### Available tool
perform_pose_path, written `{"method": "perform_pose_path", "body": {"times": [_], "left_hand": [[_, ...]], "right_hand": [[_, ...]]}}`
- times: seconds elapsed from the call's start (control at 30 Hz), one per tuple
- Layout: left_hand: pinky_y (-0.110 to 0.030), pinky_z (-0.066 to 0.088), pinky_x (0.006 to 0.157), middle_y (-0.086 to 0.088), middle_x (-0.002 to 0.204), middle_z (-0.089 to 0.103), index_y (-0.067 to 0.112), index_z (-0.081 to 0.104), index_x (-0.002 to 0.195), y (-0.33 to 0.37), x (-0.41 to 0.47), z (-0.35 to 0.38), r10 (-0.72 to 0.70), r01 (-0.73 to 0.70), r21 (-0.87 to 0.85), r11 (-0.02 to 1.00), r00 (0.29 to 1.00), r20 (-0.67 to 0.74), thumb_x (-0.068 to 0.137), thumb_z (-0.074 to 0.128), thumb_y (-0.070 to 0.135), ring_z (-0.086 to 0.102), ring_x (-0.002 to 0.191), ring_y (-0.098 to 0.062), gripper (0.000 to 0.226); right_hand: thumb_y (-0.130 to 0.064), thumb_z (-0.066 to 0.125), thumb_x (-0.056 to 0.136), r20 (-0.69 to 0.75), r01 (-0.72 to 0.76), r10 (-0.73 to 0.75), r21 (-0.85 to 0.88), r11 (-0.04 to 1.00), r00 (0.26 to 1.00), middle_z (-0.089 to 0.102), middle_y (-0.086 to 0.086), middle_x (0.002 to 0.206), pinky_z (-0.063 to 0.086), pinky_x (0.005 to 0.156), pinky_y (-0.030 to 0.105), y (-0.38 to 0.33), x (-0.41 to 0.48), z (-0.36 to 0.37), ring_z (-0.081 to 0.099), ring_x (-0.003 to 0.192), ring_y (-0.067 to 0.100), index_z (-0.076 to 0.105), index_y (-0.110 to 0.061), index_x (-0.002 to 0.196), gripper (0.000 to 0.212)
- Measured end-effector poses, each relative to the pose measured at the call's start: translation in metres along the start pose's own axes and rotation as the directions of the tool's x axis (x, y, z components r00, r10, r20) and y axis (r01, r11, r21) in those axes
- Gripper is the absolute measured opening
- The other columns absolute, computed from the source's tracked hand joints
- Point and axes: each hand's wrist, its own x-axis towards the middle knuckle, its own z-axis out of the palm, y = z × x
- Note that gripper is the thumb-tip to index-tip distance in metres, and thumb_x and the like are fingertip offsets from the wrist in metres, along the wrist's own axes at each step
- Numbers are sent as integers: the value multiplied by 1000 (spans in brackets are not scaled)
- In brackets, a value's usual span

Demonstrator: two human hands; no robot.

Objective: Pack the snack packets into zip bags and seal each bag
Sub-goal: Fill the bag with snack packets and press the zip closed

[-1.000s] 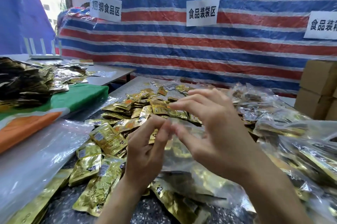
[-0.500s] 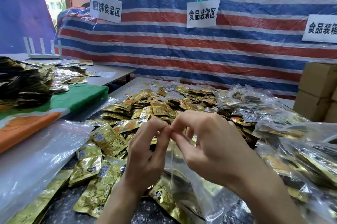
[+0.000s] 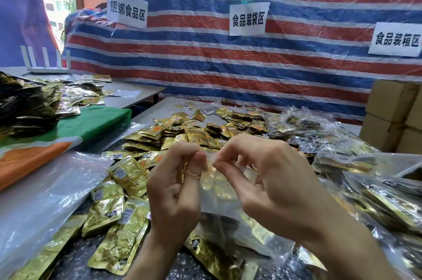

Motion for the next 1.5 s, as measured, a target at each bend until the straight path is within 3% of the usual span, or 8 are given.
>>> {"method": "perform_pose_path", "body": {"times": [0.1,0.23,0.43,0.57,0.93,1.1,1.3,1.5], "left_hand": [[-26,44,52,8,72,58,23,59,83,-2,5,-3,-26,26,-4,1000,999,-41,95,53,16,54,61,-11,16],[-25,42,52,9,69,58,22,59,82,-7,5,-4,-59,60,6,998,997,-54,96,53,18,54,60,-11,16],[-35,47,56,-5,69,59,24,61,81,-20,6,-9,-171,170,-16,985,980,-104,95,53,10,57,63,-24,21],[-20,44,58,-7,68,57,18,61,79,-21,6,-11,-206,202,-42,978,969,-136,95,53,11,54,61,-21,19],[-18,44,58,4,67,59,29,62,79,-26,6,-10,-214,208,-55,977,965,-152,96,53,14,53,61,-14,25],[-22,47,60,4,68,60,30,63,79,-29,3,-12,-216,209,-57,976,965,-149,96,53,16,55,63,-18,24],[-25,49,60,1,68,59,29,62,79,-27,2,-10,-210,203,-58,977,968,-137,96,52,14,56,63,-19,24],[-21,46,59,0,68,59,24,60,79,-27,0,-9,-178,176,-25,984,978,-112,97,52,14,55,62,-18,22]], "right_hand": [[-30,69,93,42,-40,37,54,998,998,64,-25,81,43,58,20,10,0,-1,60,79,1,70,-31,91,2],[-40,66,91,68,-91,85,88,992,994,66,-26,82,54,65,31,23,-4,2,60,84,-1,69,-35,91,6],[-57,53,80,98,-184,174,112,976,980,69,-25,85,57,76,43,38,-9,1,63,84,-3,67,-43,88,21],[-52,58,80,91,-227,216,135,964,972,69,-24,85,58,75,39,48,-15,-2,63,84,-2,69,-37,83,19],[-19,72,89,124,-290,265,285,914,956,73,-13,85,53,72,20,67,-30,-13,67,77,6,76,-28,83,11],[-31,76,82,52,-283,281,317,905,958,72,-10,77,48,58,19,72,-33,-14,62,66,7,76,-23,75,10],[-59,70,67,-12,-253,275,356,899,961,69,-6,69,41,50,14,77,-38,-17,56,54,4,73,-20,70,39],[-60,75,61,-75,-242,288,371,897,955,64,-3,57,36,47,14,81,-41,-16,49,45,4,69,-14,61,46]]}}
